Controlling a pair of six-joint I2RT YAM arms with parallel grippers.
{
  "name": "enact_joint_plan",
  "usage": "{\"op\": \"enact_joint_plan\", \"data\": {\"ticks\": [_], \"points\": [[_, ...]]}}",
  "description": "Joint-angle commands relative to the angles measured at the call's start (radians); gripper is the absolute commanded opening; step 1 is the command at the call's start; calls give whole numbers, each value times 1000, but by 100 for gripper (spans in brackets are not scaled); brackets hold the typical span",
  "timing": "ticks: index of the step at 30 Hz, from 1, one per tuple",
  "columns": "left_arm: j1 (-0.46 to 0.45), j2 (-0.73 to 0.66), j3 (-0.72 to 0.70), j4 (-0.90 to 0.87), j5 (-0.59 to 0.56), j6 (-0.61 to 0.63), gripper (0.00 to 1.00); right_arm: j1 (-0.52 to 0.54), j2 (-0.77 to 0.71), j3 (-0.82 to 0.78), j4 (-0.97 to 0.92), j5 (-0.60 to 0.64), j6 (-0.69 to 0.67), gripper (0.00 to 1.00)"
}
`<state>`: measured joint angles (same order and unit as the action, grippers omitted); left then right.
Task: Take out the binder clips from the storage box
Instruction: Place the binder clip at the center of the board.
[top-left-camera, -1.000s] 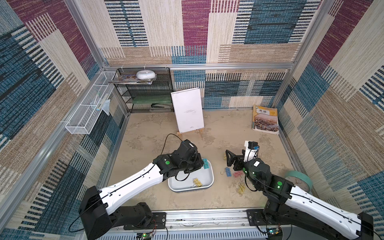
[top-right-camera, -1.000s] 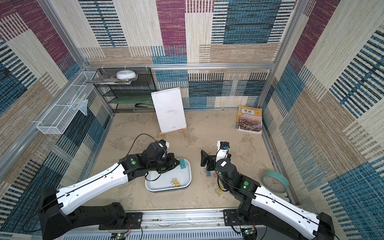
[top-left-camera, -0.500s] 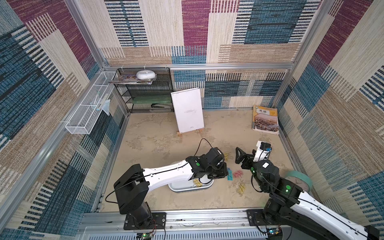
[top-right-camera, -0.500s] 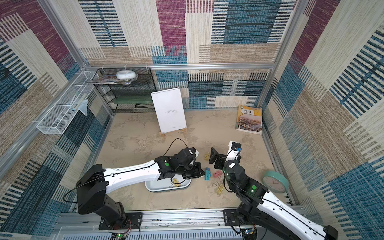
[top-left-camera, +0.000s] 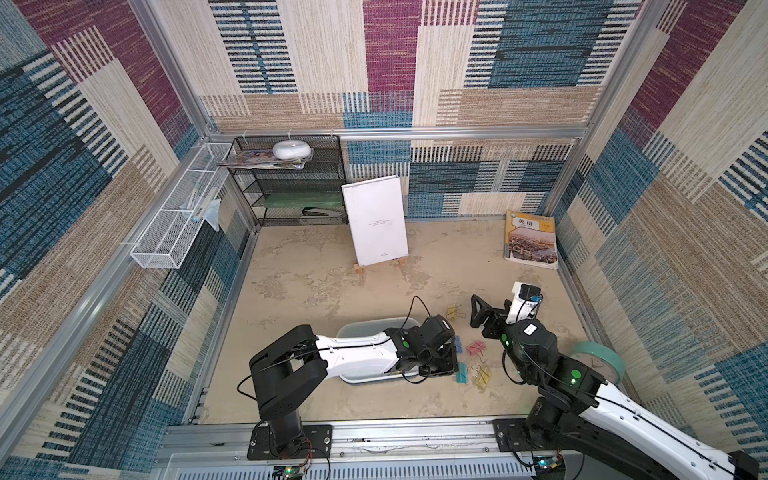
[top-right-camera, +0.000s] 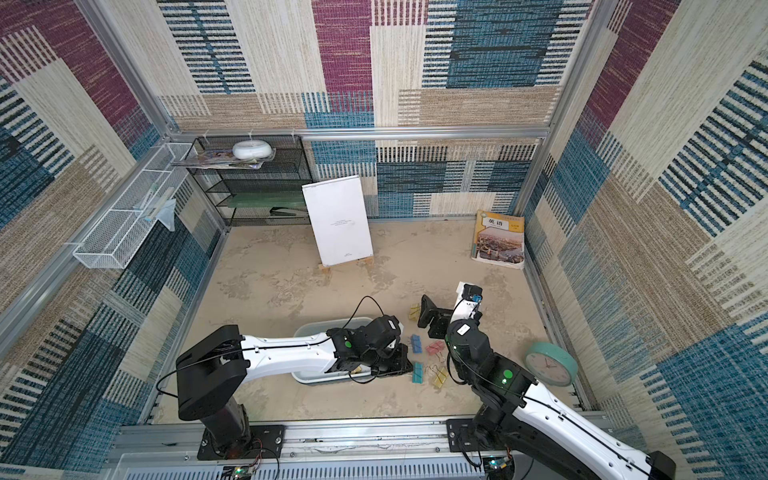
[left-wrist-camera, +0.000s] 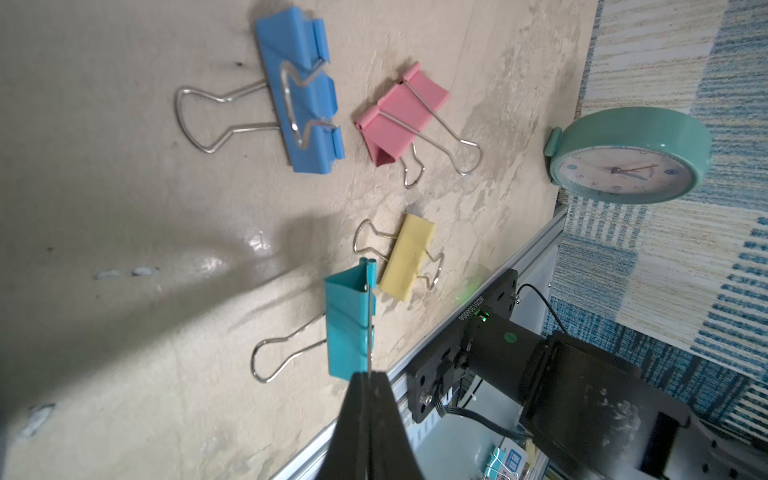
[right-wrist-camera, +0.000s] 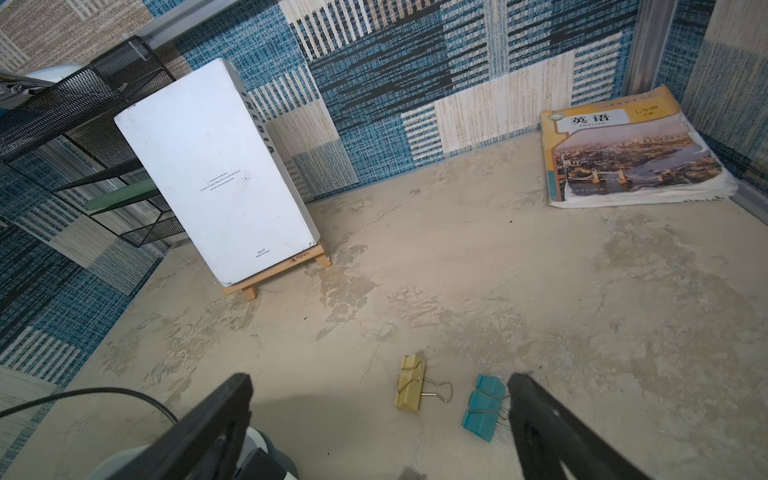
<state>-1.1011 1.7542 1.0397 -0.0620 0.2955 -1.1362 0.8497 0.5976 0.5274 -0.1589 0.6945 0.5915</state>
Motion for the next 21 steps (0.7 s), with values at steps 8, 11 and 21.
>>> {"op": "enact_joint_plan", "data": {"ticks": [8,11,21], "points": [[1,50,41,-6,-14,24,0,-5,5,-3,10,-19,4,99],[0,59,45,-21,-22,30,0,-7,5,-3,11,-22,3,99],[0,55,40,-19,-4,36,19,-8,5,-3,13,-30,4,99]]}}
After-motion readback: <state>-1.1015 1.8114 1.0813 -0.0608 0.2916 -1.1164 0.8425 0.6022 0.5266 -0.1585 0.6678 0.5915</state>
